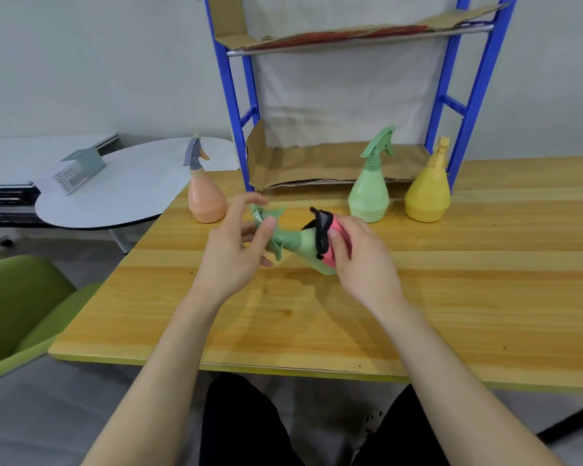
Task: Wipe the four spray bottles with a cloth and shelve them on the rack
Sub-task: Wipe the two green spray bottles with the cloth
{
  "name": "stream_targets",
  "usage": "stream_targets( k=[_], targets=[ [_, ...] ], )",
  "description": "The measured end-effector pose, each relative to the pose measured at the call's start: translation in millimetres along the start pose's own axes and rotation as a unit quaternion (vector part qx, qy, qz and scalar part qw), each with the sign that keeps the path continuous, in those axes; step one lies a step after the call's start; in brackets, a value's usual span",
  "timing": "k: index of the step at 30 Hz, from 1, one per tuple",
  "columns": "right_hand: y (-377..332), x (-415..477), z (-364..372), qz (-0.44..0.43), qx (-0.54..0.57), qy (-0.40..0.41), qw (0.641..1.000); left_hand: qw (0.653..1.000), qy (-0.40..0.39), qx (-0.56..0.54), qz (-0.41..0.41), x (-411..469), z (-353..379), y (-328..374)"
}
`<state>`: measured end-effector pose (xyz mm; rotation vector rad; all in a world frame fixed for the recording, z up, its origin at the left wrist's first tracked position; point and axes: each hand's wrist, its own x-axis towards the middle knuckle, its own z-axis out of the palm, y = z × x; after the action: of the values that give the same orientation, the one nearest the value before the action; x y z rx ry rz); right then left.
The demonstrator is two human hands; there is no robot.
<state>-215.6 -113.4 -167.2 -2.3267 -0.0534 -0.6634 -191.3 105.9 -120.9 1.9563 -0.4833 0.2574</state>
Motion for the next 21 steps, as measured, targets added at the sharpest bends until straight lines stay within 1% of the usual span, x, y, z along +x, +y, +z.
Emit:
stream_targets(
  k=[1, 2, 3, 4, 5, 6, 8, 9, 10, 11, 12, 13, 15, 16, 17, 18, 20, 21],
  targets=[
    [3.6, 3.7, -0.4, 0.012, 0.01, 0.007, 1.0, 0.999, -0.046, -0.013, 0.016, -2.4, -3.5, -2.2],
    [6.1, 6.1, -1.8, 0.017, 0.017, 0.014, 1.0, 0.996, -0.082, -0.002, 0.036, -5.2, -6.7, -6.1],
    [8.7, 7.6, -2.2, 0.017, 0.022, 0.019, 0.999, 0.993, -0.097, 0.04, 0.06, -7.5, -8.2, -11.0],
    [9.1, 8.0, -1.6, 0.014, 0.025, 0.016, 0.999, 0.988, -0.086, 0.097, 0.088, -9.1, -7.9, -15.6],
    [7.7, 7.9, -0.9, 0.008, 0.034, 0.009, 0.999, 0.979, -0.052, 0.158, 0.117, -9.3, -7.0, -19.5],
    [6.2, 7.9, 0.7, 0.009, 0.041, 0.002, 0.999, 0.963, -0.007, 0.222, 0.153, -8.7, -6.5, -22.0],
    [3.4, 9.6, 2.4, 0.021, 0.068, 0.003, 0.997, 0.908, 0.063, 0.346, 0.228, -5.5, -8.5, -23.9],
    [2.6, 12.1, 2.1, 0.037, 0.091, 0.007, 0.995, 0.882, 0.079, 0.385, 0.26, -3.3, -9.7, -24.1],
    [-0.6, 13.4, 1.0, 0.052, 0.111, 0.008, 0.992, 0.864, 0.082, 0.405, 0.288, -1.4, -10.5, -24.0],
    [-3.9, 13.2, 0.6, 0.051, 0.118, 0.01, 0.992, 0.855, 0.078, 0.409, 0.308, 0.4, -10.1, -23.4],
    [-10.3, 11.1, -0.3, 0.028, 0.096, 0.014, 0.995, 0.858, 0.071, 0.399, 0.315, 1.5, -8.5, -23.4],
    [-17.7, 7.3, 1.0, -0.015, 0.06, 0.02, 0.998, 0.871, 0.059, 0.377, 0.309, 2.1, -5.7, -24.1],
    [-30.0, -6.9, 7.3, -0.107, 0.01, 0.01, 0.994, 0.91, 0.042, 0.317, 0.265, 0.4, -0.9, -26.9],
    [-29.0, -11.9, 8.3, -0.131, 0.001, 0.003, 0.991, 0.925, 0.035, 0.291, 0.24, -1.5, -0.7, -29.8],
    [-24.1, -13.1, 6.7, -0.134, 0.003, 0.005, 0.991, 0.936, 0.029, 0.27, 0.222, -4.0, -2.0, -32.6],
    [-18.6, -11.4, 2.3, -0.109, 0.012, 0.017, 0.994, 0.943, 0.023, 0.256, 0.211, -5.9, -4.0, -35.1],
    [-4.5, -5.3, -5.8, -0.009, 0.028, 0.05, 0.998, 0.953, 0.02, 0.235, 0.192, -7.5, -6.3, -35.6],
    [-0.5, -3.9, -7.4, 0.025, 0.025, 0.064, 0.997, 0.958, 0.023, 0.222, 0.179, -6.5, -5.8, -33.9]
  ],
)
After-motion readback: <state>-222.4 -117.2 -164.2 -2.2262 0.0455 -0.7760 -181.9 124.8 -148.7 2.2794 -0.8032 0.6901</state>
